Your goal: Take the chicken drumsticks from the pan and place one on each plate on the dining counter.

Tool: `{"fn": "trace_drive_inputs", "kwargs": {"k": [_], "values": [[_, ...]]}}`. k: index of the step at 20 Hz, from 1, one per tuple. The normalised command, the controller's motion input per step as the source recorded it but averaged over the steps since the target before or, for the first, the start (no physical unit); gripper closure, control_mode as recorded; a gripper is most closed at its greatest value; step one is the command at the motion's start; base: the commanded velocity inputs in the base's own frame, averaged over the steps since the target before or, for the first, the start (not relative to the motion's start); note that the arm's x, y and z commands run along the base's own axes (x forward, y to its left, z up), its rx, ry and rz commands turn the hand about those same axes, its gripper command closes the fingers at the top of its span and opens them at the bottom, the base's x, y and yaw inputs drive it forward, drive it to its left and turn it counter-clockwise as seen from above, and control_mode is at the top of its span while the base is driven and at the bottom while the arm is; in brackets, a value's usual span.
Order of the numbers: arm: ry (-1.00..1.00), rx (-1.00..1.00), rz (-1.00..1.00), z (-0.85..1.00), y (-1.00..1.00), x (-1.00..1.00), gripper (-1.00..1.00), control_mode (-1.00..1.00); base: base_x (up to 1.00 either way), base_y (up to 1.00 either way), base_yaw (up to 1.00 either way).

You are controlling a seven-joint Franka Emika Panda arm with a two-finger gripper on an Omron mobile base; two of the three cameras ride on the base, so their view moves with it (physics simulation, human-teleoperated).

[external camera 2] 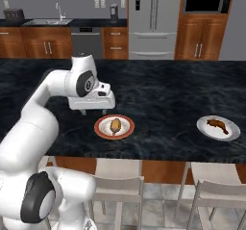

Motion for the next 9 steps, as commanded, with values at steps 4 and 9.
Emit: {"fn": "trace_drive_inputs", "kwargs": {"k": [4, 9], "values": [[-0.06, 0.0, 0.06, -0.32, 0.29, -1.0, -1.0, -1.0, 0.0, 0.0, 0.0], [-0.17, 0.0, 0.05, -0.67, 0.16, -1.0, -1.0, -1.0, 0.0, 0.0, 0.0]]}}
